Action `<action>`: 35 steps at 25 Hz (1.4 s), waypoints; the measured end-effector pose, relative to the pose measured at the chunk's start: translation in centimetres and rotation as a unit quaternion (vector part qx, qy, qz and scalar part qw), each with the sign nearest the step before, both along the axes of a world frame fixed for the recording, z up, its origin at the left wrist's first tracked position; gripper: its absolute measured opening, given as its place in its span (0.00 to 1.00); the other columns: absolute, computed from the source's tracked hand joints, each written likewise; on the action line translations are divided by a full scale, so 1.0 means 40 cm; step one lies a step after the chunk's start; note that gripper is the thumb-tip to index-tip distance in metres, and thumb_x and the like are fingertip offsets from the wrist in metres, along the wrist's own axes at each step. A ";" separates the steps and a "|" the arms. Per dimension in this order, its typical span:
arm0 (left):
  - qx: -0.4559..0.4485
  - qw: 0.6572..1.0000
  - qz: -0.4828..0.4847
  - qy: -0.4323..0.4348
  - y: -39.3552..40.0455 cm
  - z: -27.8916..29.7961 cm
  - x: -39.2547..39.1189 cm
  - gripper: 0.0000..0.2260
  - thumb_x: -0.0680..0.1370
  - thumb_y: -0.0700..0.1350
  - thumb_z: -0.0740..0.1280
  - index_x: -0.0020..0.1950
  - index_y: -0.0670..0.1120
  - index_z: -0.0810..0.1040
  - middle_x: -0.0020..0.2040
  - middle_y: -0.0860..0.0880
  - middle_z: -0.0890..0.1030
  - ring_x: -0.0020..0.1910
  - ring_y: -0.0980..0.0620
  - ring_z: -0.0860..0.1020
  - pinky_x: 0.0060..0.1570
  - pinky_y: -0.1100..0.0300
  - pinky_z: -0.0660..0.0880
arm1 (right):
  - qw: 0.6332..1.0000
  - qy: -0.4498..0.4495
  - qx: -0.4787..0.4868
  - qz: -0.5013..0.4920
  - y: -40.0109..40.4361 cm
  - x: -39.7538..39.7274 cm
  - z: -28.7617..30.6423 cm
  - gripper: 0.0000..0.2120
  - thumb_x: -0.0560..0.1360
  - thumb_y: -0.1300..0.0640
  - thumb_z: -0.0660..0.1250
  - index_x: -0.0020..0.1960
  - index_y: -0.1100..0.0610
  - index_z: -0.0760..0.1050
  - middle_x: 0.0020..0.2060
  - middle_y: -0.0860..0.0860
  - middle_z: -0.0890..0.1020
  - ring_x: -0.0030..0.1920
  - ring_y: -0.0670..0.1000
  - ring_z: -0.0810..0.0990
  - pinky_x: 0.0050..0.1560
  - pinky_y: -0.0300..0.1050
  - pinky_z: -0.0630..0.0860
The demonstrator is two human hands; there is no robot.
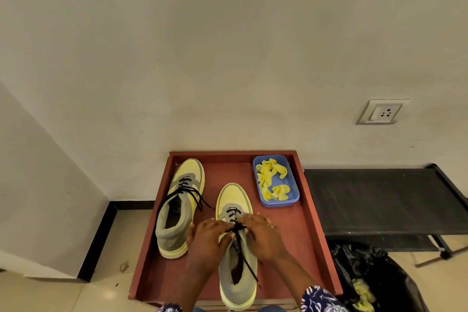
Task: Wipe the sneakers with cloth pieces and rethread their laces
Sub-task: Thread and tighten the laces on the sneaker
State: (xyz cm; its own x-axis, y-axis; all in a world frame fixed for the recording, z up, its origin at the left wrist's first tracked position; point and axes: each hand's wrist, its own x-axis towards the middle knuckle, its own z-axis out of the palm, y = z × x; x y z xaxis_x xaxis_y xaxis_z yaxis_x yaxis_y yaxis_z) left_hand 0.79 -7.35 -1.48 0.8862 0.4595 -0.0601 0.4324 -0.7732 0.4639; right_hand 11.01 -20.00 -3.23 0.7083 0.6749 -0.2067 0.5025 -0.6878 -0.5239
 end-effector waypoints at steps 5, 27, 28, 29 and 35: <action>0.108 0.989 -0.088 -0.050 0.013 -0.002 0.000 0.13 0.69 0.55 0.56 0.47 0.63 0.78 0.38 0.65 0.80 0.47 0.63 0.75 0.55 0.55 0.58 | 0.998 -0.054 -0.025 0.017 0.013 0.006 0.017 0.17 0.78 0.55 0.56 0.65 0.46 0.70 0.61 0.49 0.76 0.64 0.54 0.70 0.62 0.46 0.67; -0.080 0.993 0.073 -0.037 -0.076 -0.048 0.022 0.19 0.77 0.49 0.53 0.60 0.42 0.77 0.51 0.42 0.76 0.51 0.45 0.74 0.49 0.62 0.65 | 0.989 0.040 0.117 -0.081 -0.016 -0.070 0.017 0.17 0.77 0.58 0.55 0.62 0.60 0.75 0.56 0.58 0.81 0.54 0.55 0.79 0.56 0.40 0.71; -0.096 0.991 0.082 -0.053 -0.084 -0.044 0.022 0.20 0.77 0.52 0.55 0.56 0.41 0.78 0.48 0.42 0.76 0.49 0.46 0.75 0.46 0.63 0.64 | 0.988 0.044 0.126 -0.079 -0.019 -0.076 0.024 0.16 0.78 0.59 0.56 0.62 0.60 0.75 0.56 0.57 0.81 0.54 0.54 0.79 0.56 0.37 0.71; -0.108 0.988 0.088 -0.060 -0.089 -0.037 0.022 0.19 0.78 0.54 0.57 0.55 0.42 0.77 0.47 0.44 0.75 0.48 0.47 0.74 0.45 0.64 0.63 | 0.987 0.047 0.133 -0.073 -0.022 -0.081 0.031 0.15 0.79 0.59 0.57 0.63 0.59 0.74 0.57 0.57 0.80 0.56 0.54 0.78 0.56 0.34 0.69; -0.046 0.998 0.000 0.035 -0.042 -0.008 0.026 0.14 0.81 0.48 0.55 0.57 0.42 0.74 0.54 0.44 0.76 0.52 0.47 0.76 0.48 0.61 0.69 | 0.994 0.070 0.076 -0.021 -0.033 -0.084 0.035 0.24 0.78 0.56 0.59 0.73 0.57 0.60 0.69 0.52 0.70 0.68 0.51 0.69 0.63 0.29 0.60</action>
